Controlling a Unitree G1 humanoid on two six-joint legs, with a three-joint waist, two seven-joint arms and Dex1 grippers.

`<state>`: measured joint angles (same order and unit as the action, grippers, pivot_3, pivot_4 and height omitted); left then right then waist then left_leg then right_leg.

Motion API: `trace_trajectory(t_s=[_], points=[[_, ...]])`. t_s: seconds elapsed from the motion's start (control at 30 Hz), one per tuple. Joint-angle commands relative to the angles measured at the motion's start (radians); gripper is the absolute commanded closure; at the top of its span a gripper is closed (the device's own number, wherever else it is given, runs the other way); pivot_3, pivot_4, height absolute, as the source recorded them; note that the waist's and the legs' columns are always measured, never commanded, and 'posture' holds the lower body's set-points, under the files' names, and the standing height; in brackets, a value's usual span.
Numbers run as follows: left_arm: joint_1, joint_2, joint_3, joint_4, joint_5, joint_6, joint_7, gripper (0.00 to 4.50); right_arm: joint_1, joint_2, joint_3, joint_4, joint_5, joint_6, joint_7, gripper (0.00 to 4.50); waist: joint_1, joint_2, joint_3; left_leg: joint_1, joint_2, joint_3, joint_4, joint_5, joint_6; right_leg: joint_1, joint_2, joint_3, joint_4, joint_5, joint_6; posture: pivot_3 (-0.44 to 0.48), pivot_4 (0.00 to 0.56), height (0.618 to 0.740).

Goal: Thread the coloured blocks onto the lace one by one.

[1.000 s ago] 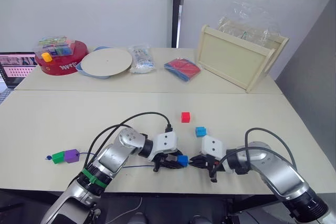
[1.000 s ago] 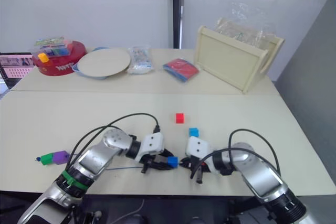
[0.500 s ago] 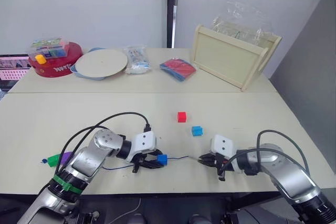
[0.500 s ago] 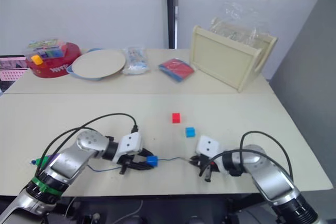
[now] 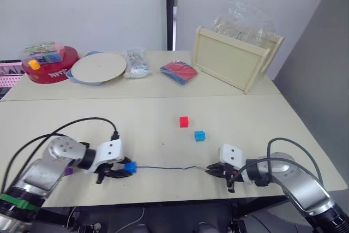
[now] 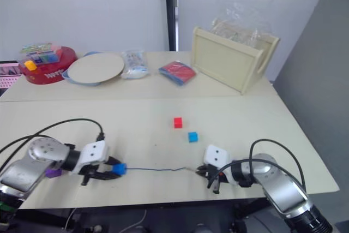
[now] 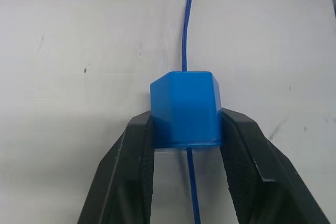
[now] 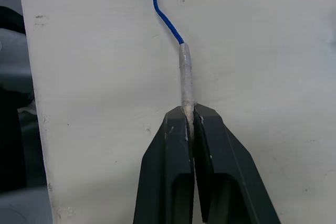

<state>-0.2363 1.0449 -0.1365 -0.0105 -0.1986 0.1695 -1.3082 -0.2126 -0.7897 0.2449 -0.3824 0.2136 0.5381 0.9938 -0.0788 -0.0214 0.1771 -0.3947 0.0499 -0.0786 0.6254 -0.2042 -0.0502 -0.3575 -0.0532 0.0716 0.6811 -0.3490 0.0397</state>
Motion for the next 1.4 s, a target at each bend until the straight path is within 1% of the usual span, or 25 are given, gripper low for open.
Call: trace_trajectory(t_s=[0.03,0.17,0.37,0.5,0.57,0.67,0.7,0.8,0.9,0.97,1.07,1.2,1.3,1.4], points=[[0.056,0.113,0.04,0.198,0.108,-0.065,0.015,3.19,-0.003,-0.009,-0.024,-0.031,0.014,0.003,0.004,4.5,-0.006,0.0,0.0,0.002,0.0,0.0,-0.001,0.0,0.0,0.0,0.0,0.0,0.001,0.0,-0.001,0.0,0.15,0.74],[0.066,0.169,0.055,0.283,0.115,-0.136,0.02,3.19,-0.01,-0.009,-0.023,-0.027,0.019,0.0,0.01,4.5,-0.014,0.001,0.0,0.004,0.002,0.0,-0.003,0.0,0.0,0.0,0.002,0.001,0.003,-0.002,-0.003,0.0,0.15,0.74],[0.106,0.182,0.087,0.243,0.087,-0.129,0.014,3.19,-0.034,0.004,-0.006,-0.008,0.013,-0.012,0.017,4.5,-0.013,0.002,0.001,0.004,0.002,0.0,-0.003,0.0,0.0,0.0,0.002,0.001,0.003,-0.002,-0.003,0.0,0.15,0.74],[0.109,0.161,0.128,0.214,0.06,-0.116,0.028,3.19,-0.049,0.012,0.002,0.005,0.011,-0.019,0.021,4.5,-0.012,0.002,0.001,0.003,0.002,0.0,-0.003,0.0,0.0,0.0,0.002,0.001,0.003,-0.002,-0.003,0.0,0.15,0.74],[0.095,0.146,0.15,0.172,0.014,-0.069,0.022,2.18,-0.058,0.019,0.008,0.008,0.013,-0.021,0.023,4.5,-0.008,0.002,0.001,0.003,0.002,0.0,-0.003,0.0,0.0,0.0,0.002,0.0,0.003,-0.002,-0.003,0.0,0.15,0.74],[0.065,0.134,0.173,0.111,-0.032,0.007,0.017,1.17,-0.068,0.029,0.011,0.002,0.018,-0.016,0.026,4.5,0.005,0.002,0.001,0.0,0.002,0.0,-0.001,0.0,0.0,-0.002,0.001,0.0,0.003,-0.002,-0.003,0.0,0.15,0.74],[0.055,0.132,0.179,0.09,-0.05,0.039,0.01,0.92,-0.07,0.032,0.011,0.001,0.018,-0.014,0.028,4.5,0.011,0.002,0.001,-0.003,0.002,0.0,0.0,0.0,0.0,-0.004,0.001,-0.001,0.003,-0.002,-0.003,0.0,0.15,0.74],[0.034,0.134,0.195,0.029,-0.103,0.122,-0.015,0.92,-0.076,0.04,0.013,-0.004,0.02,-0.007,0.031,4.5,0.023,0.001,0.001,-0.013,0.0,0.0,0.004,0.0,0.0,-0.013,0.0,-0.001,0.006,-0.002,-0.003,0.0,0.15,0.74],[0.004,0.123,0.198,-0.027,-0.137,0.179,-0.018,0.92,-0.088,0.05,0.019,-0.007,0.022,0.002,0.033,4.5,0.036,0.001,0.001,-0.014,-0.001,0.0,0.004,0.0,0.0,-0.013,-0.001,-0.002,0.006,-0.002,-0.003,0.0,0.15,0.74],[-0.033,0.078,0.173,-0.085,-0.156,0.202,0.005,0.92,-0.101,0.061,0.028,-0.008,0.02,0.011,0.031,4.5,0.04,0.002,0.001,-0.014,-0.001,0.0,0.004,0.0,0.0,-0.013,-0.001,-0.002,0.006,-0.002,-0.003,0.0,0.15,0.74],[-0.106,-0.058,0.11,-0.186,-0.195,0.27,0.064,0.92,-0.121,0.082,0.049,-0.011,0.012,0.022,0.025,4.5,0.045,0.001,0.001,-0.014,-0.001,0.0,0.005,0.0,0.0,-0.012,-0.001,-0.002,0.005,-0.002,-0.003,0.0,0.15,0.74],[-0.163,-0.222,0.009,-0.26,-0.198,0.343,0.133,0.92,-0.143,0.102,0.081,-0.003,-0.011,0.028,0.012,4.5,0.043,0.001,0.001,-0.015,-0.002,0.0,0.007,0.0,0.0,-0.012,-0.001,-0.002,0.006,-0.001,-0.003,0.0,0.15,0.74],[-0.196,-0.348,-0.076,-0.26,-0.165,0.35,0.191,0.92,-0.157,0.112,0.1,0.0,-0.024,0.033,0.002,4.5,0.041,0.001,0.001,-0.015,-0.002,-0.001,0.008,0.0,0.0,-0.012,-0.001,-0.002,0.006,-0.001,-0.003,0.0,0.15,0.74],[-0.199,-0.413,-0.142,-0.229,-0.122,0.319,0.205,0.92,-0.164,0.114,0.113,-0.003,-0.032,0.036,-0.002,4.5,0.036,0.001,0.001,-0.015,-0.002,-0.001,0.009,0.0,0.0,-0.012,-0.001,-0.002,0.007,-0.001,-0.003,0.0,0.15,0.74]])
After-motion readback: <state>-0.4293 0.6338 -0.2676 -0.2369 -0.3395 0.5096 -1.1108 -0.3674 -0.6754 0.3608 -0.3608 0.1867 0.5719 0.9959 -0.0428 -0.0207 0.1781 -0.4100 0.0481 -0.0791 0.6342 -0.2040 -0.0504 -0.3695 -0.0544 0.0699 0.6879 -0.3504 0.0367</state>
